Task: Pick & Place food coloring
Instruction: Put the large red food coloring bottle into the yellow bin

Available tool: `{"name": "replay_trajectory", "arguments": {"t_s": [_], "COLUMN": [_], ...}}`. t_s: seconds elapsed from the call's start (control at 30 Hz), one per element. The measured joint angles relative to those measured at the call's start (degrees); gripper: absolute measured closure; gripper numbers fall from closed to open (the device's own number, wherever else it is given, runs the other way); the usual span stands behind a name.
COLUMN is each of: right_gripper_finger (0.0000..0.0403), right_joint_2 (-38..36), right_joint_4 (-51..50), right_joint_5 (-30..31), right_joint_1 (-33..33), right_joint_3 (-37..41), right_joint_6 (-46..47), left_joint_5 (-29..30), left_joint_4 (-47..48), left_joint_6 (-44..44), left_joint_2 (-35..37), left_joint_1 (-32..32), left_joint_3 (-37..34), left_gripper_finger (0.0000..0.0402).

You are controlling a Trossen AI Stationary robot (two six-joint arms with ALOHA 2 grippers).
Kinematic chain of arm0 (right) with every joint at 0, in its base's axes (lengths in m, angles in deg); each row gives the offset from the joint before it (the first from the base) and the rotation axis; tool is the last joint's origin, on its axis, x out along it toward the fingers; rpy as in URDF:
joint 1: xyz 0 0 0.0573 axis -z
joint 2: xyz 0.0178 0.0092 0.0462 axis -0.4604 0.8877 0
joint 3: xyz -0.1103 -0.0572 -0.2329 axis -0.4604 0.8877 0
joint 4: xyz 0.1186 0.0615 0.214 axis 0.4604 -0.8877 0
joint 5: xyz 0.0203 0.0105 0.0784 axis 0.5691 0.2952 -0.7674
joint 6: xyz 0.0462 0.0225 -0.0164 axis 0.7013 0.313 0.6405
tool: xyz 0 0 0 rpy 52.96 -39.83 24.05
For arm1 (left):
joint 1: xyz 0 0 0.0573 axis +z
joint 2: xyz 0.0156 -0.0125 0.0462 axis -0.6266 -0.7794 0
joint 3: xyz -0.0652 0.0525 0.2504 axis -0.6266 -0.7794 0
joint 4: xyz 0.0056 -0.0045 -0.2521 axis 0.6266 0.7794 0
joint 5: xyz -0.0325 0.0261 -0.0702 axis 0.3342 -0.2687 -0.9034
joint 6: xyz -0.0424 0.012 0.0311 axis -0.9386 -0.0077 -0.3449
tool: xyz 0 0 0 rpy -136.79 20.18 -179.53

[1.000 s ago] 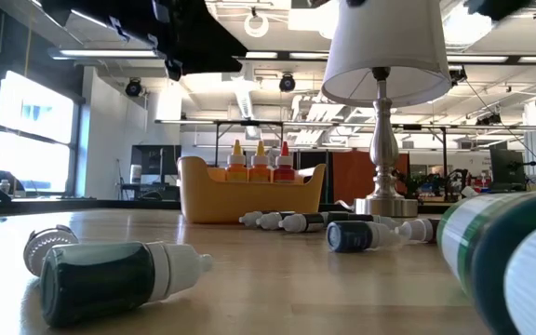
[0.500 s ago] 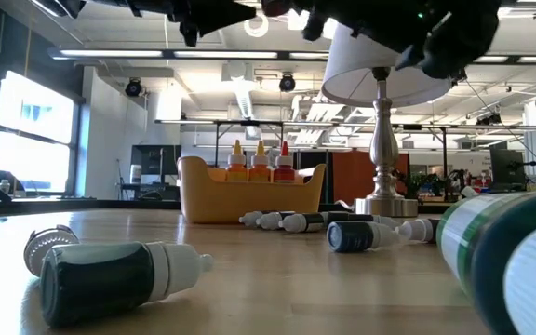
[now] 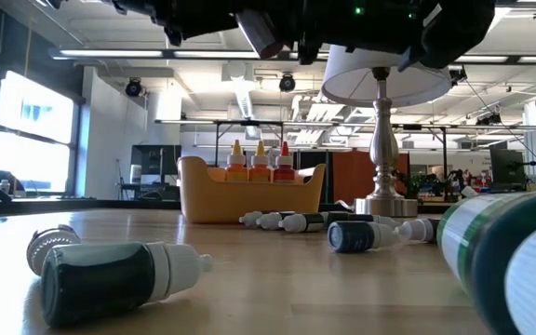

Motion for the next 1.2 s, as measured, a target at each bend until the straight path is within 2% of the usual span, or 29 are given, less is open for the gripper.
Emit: {"name": "replay_trajectory", "arguments": {"t_s": [0.2, 0.4, 0.57, 1.03, 1.2], "right_gripper_finger": [0.0281, 0.0281, 0.0281, 0.0281, 0.0281], "right_joint_2": [-0.13, -0.13, 0.00, -0.08, -0.11], "right_joint_4": [-4.86, -6.40, -8.66, -10.92, -9.82], "right_joint_5": [4.69, 5.08, 8.33, 8.48, 7.07], "right_joint_1": [-0.09, -0.09, -0.15, -0.79, -0.81], "right_joint_3": [-0.04, 0.01, 0.20, 0.15, 0.10], "right_joint_6": [1.13, 0.24, -2.29, -2.10, -2.10], "left_joint_5": [-0.76, -0.21, -3.72, -2.81, -2.79], "left_joint_4": [1.24, 5.38, 6.59, 8.20, 8.17], "left_joint_6": [-0.39, -3.75, -5.02, -4.87, -4.87], "left_joint_2": [0.07, 0.14, 0.36, 0.25, 0.15], "left_joint_1": [0.00, 0.02, 0.07, 0.00, 0.00], "left_joint_3": [0.00, 0.00, 0.20, 0.15, 0.14], "left_gripper_finger": [0.0205, 0.0205, 0.0204, 0.0205, 0.0230]}}
